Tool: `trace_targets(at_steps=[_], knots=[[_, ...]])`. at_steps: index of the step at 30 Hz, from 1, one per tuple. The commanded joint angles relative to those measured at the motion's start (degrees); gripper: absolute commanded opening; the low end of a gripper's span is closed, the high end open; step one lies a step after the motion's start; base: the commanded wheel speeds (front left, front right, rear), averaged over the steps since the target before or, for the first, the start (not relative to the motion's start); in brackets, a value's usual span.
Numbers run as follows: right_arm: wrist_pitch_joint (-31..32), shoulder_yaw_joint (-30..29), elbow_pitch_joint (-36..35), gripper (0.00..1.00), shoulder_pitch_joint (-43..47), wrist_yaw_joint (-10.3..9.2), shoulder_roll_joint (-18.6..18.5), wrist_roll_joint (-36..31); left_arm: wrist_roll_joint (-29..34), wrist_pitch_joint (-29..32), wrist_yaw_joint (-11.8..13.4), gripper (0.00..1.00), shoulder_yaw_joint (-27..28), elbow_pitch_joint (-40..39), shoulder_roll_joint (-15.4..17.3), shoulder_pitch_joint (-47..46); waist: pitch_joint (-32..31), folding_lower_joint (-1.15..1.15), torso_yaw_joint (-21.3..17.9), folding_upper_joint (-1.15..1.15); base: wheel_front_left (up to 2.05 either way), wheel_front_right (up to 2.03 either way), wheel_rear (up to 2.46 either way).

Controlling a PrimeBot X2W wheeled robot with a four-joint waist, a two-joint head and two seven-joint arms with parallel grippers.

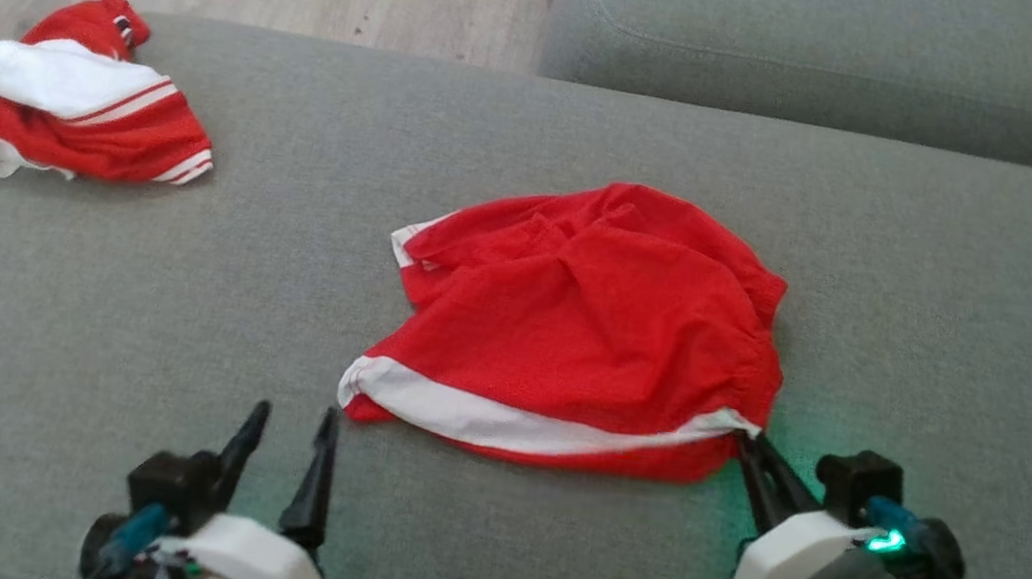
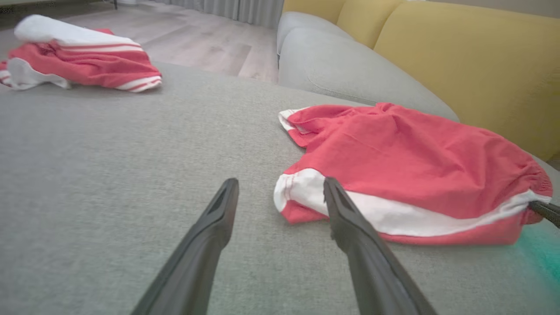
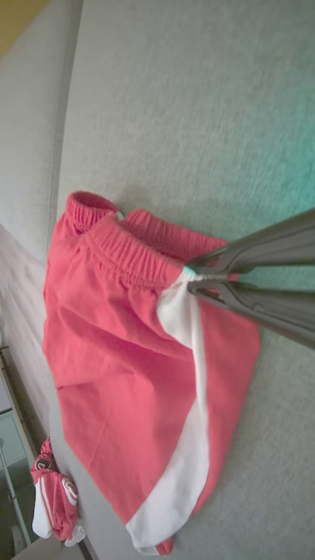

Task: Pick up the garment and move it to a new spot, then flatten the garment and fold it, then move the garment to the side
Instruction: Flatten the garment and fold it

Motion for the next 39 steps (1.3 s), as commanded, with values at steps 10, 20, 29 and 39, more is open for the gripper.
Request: trace_targets(at_steps=[10, 20, 29, 39], knots=[[0.37, 0.88, -3.36, 0.00, -3.45, 0.43, -3.53, -0.22, -3.12, 2.79, -4.78, 1.00, -0.21, 8.65, -3.81, -9.36, 3.29, 0.00, -3.81, 0.00, 0.00, 0.00, 0.00], [0.75, 0.87, -4.28, 0.00, -4.18, 0.43, -3.39, -0.22, -7.94, 3.03, -8.99, 1.00, 0.90, 14.92, -6.52, -13.11, 5.00, 0.00, -4.83, 0.00, 0.00, 0.00, 0.00], [0.69, 0.63, -4.41, 0.00, -4.58, 0.43, -3.15, -0.42, -9.75, 5.45, -10.28, 0.85, -0.01, 18.15, -7.31, -15.31, 5.70, 0.00, -4.83, 0.00, 0.00, 0.00, 0.00], [-0.21, -0.21, -4.64, 0.00, -4.65, 0.43, -2.77, -0.58, -10.16, 3.46, -10.77, 0.00, -0.11, 16.67, -7.21, -16.20, 5.39, 0.00, -4.92, 0.00, 0.00, 0.00, 0.00]])
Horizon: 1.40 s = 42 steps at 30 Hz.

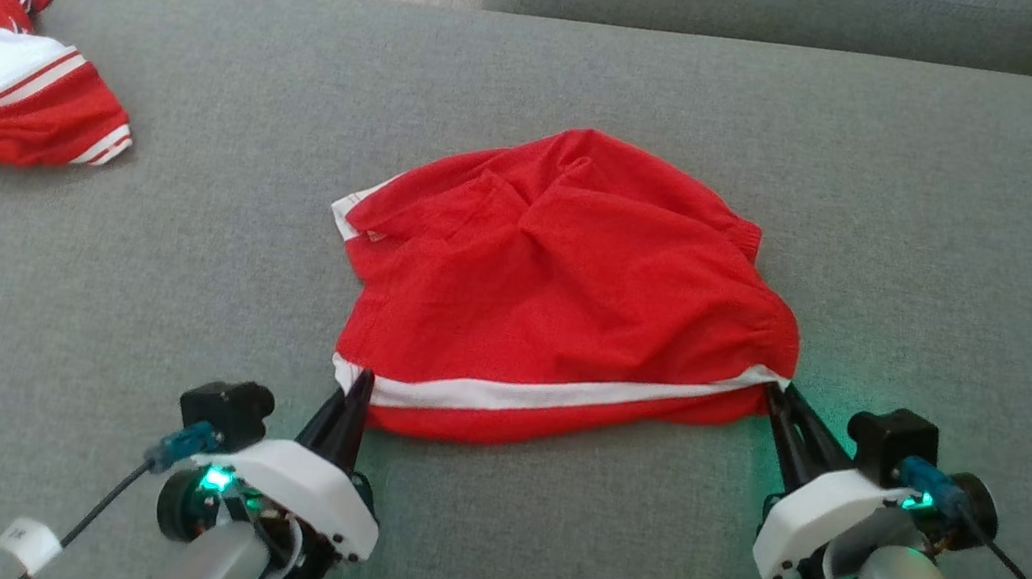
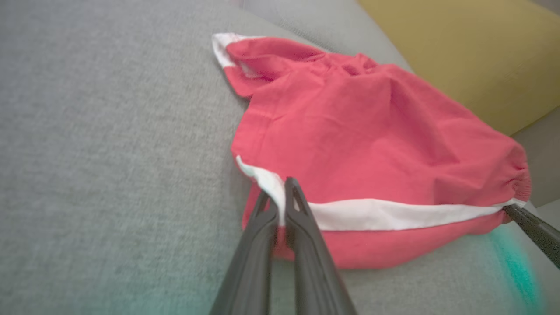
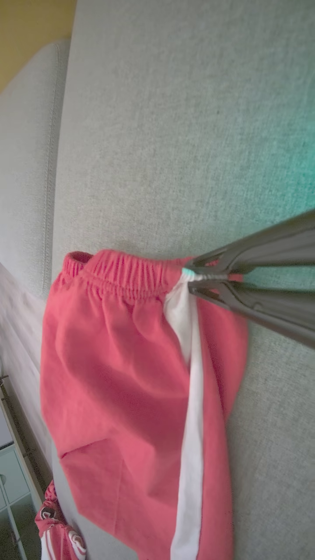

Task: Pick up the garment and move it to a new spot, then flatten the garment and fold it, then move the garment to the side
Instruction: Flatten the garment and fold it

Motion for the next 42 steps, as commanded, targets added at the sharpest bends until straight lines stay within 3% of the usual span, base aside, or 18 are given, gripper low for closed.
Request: trace_targets(at_steps=[1, 11, 15, 24, 29, 32, 36, 42], knots=[[-1.16, 0.30, -1.97, 0.00, -2.19, 0.43, -0.08, -0.50, 0.10, -1.82, -0.08, 0.00, 1.78, -2.23, 0.75, -2.74, -0.39, 0.00, -0.07, 0.00, 0.00, 0.00, 0.00], [-2.87, -3.16, -13.43, 0.00, 0.27, 0.43, -0.59, 2.13, 2.18, -6.37, 0.76, 0.00, 2.98, -15.00, 4.69, -0.13, -6.35, 0.00, -0.68, 0.00, 0.00, 0.00, 0.00], [-2.15, -3.71, -22.08, 0.00, 2.37, 0.43, -1.73, 3.08, 2.56, -5.87, 2.70, 0.00, 4.22, -25.80, 7.24, 1.36, -8.59, 0.00, -0.98, 0.00, 0.00, 0.00, 0.00], [8.39, -6.80, -47.59, 0.00, 6.54, 0.43, -4.16, 2.84, 4.30, 2.29, 8.19, 0.00, 8.72, -50.97, 15.84, -1.54, -11.05, 0.00, -2.03, 0.00, 0.00, 0.00, 0.00], [15.14, -7.42, -56.91, 0.00, 6.57, 0.43, -4.79, 3.25, 4.25, 7.76, 9.19, 0.00, 10.85, -55.27, 19.54, -6.37, -9.97, 0.00, -2.69, 0.00, 0.00, 0.00, 0.00], [17.56, -6.91, -56.69, 0.00, 4.71, 0.43, -5.19, 5.18, 3.71, 9.85, 8.43, 0.00, 11.05, -53.26, 20.47, -9.49, -8.26, 0.00, -2.94, 0.00, 0.00, 0.00, 0.00], [17.93, -5.01, -51.28, 0.00, -1.55, 0.43, -6.27, 7.36, 2.50, 10.90, 6.72, 0.00, 11.04, -46.98, 19.99, -14.44, -4.45, 0.00, -3.30, 0.00, 0.00, 0.00, 0.00], [13.03, -2.16, -37.59, 0.00, -20.65, 0.43, -6.18, 6.14, 3.19, 7.10, 3.71, 0.00, 13.39, -34.27, 18.62, -29.30, 3.52, 0.00, -4.03, 0.00, 0.00, 0.00, 0.00]])
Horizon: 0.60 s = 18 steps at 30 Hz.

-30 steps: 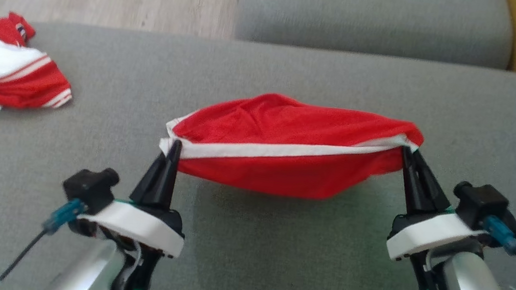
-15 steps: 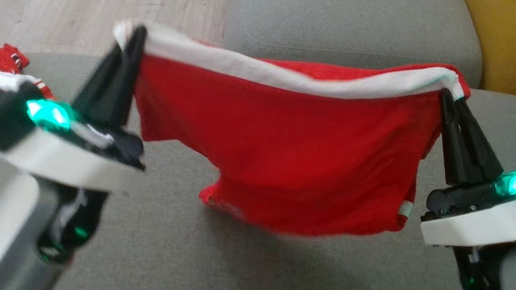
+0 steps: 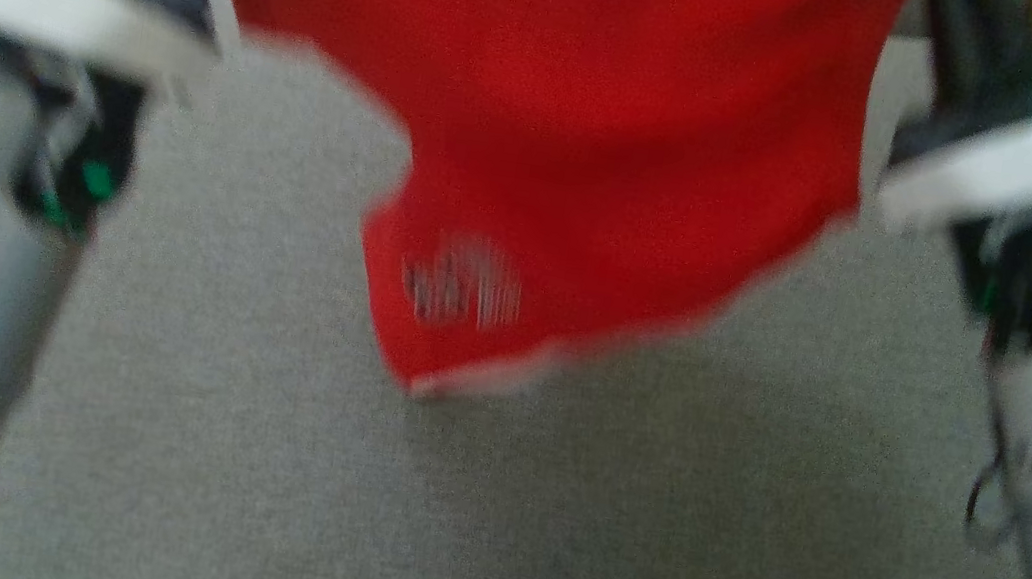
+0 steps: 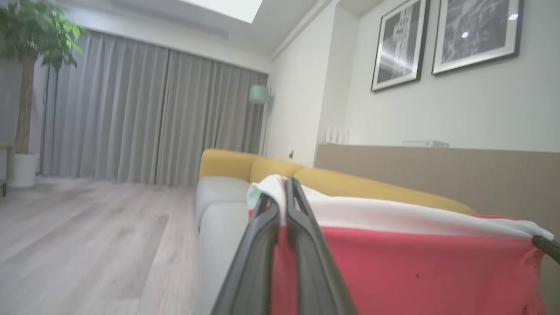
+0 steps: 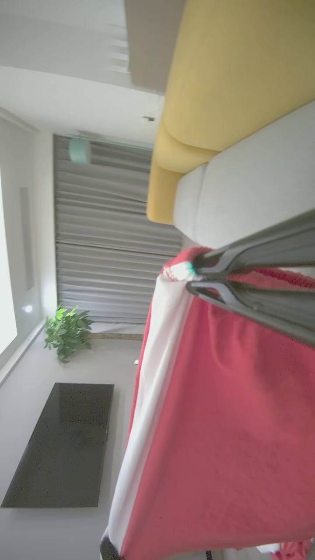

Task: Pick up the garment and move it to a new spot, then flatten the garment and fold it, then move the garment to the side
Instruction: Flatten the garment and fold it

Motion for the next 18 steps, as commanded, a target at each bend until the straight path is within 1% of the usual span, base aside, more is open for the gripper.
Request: trace_targets(at_steps=[1, 6, 8, 10, 14, 15, 18], knots=[[-1.79, 0.55, 0.35, 0.00, -5.43, 0.43, 0.38, -0.79, 0.95, -1.57, -0.30, 0.00, 3.83, -0.12, 1.58, -7.55, 4.60, -0.03, -0.71, 0.00, 0.00, 0.00, 0.00], [-9.59, 0.47, 12.22, 0.00, -19.39, 0.43, 3.87, -3.67, 3.27, -7.97, -1.96, 0.00, 4.23, 7.87, -0.78, -19.45, 9.16, -0.03, -0.72, 0.00, 0.00, 0.00, 0.00], [-12.51, 0.86, 15.96, 0.00, -22.85, 0.43, 4.84, -5.39, 3.72, -10.17, -2.51, 0.00, 4.00, 10.10, -1.73, -21.85, 10.82, -0.03, -0.53, 0.00, 0.00, 0.00, 0.00], [-14.68, 1.16, 18.97, 0.00, -24.58, 0.43, 5.54, -7.37, 3.43, -12.41, -3.05, 0.00, 3.98, 11.50, -2.92, -22.24, 12.22, -0.03, -0.22, 0.00, 0.00, 0.00, 0.00], [-16.13, 1.94, 22.07, 0.00, -23.14, 0.43, 6.75, -8.18, 3.64, -14.49, -4.06, 0.00, 2.62, 12.33, -4.21, -19.42, 13.80, -0.03, 0.55, 0.00, 0.00, 0.00, 0.00], [-16.42, 2.60, 23.36, 0.00, -20.37, 0.43, 7.25, -8.15, 3.31, -15.39, -4.49, 0.00, 2.25, 12.02, -5.19, -15.83, 14.48, -0.03, 0.89, 0.00, 0.00, 0.00, 0.00], [-16.50, 3.76, 22.21, 0.00, -15.05, 0.43, 7.75, -7.75, 3.31, -16.02, -4.89, 0.00, 2.13, 10.20, -6.28, -9.16, 15.35, -0.03, 1.12, 0.00, 0.00, 0.00, 0.00]])
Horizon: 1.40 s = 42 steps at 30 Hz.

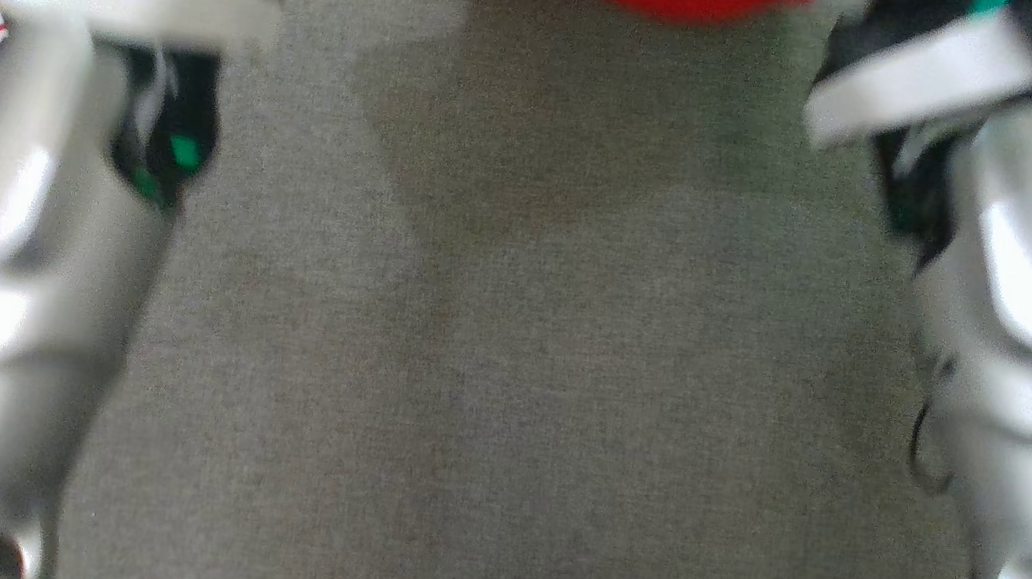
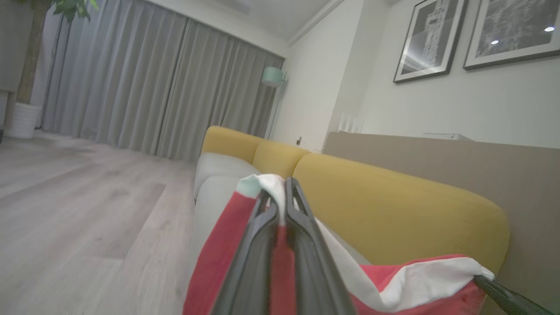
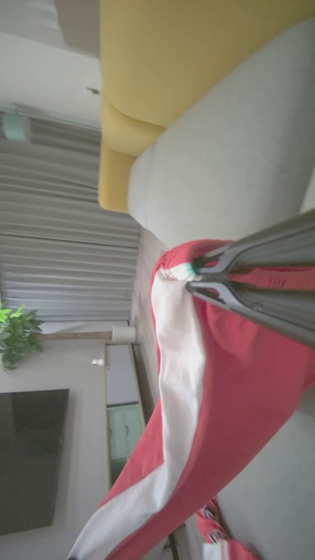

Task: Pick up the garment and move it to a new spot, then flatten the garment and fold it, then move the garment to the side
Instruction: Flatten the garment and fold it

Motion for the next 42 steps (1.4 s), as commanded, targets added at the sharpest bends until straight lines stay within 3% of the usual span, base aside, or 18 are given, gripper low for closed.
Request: trace_targets(at_steps=[1, 14, 24, 29, 34, 42], knots=[[-0.50, 0.83, -2.80, 0.00, 2.46, 0.42, 1.24, 0.27, -0.21, -0.41, -0.26, 0.00, 2.12, -2.88, 1.38, 1.66, 0.41, -0.01, 0.29, 0.00, 0.00, 0.00, 0.00], [-0.53, 1.79, -12.63, 0.00, 23.24, 0.42, 1.98, 3.35, 5.51, -0.50, -0.81, 0.00, 11.67, -15.88, -4.79, 29.06, -4.82, -0.01, 0.75, 0.00, 0.00, 0.00, 0.00], [-0.53, -0.95, -23.49, 0.00, 41.69, 0.42, 1.21, 4.07, 9.33, -0.51, -0.91, 0.00, 12.53, -29.18, -7.32, 49.48, -16.65, -0.01, 1.26, 0.00, 0.00, 0.00, 0.00], [0.07, -3.05, -28.24, 0.00, 52.22, 0.42, 0.69, 4.13, 10.07, -0.51, -0.91, 0.00, 11.56, -34.18, -7.71, 59.07, -19.51, -0.01, 1.15, 0.00, 0.00, 0.00, 0.00], [2.57, -4.13, -31.39, 0.00, 57.39, 0.42, 0.78, 4.14, 9.71, -0.28, -0.82, 0.00, 10.35, -34.41, -7.80, 62.53, -19.45, -0.01, 0.45, 0.00, 0.00, 0.00, 0.00], [3.48, -4.49, -28.98, 0.00, 55.61, 0.42, 1.78, 4.15, 9.51, -0.01, -0.86, 0.00, 8.56, -28.34, -7.09, 57.35, -17.45, -0.01, -0.39, 0.00, 0.00, 0.00, 0.00]])
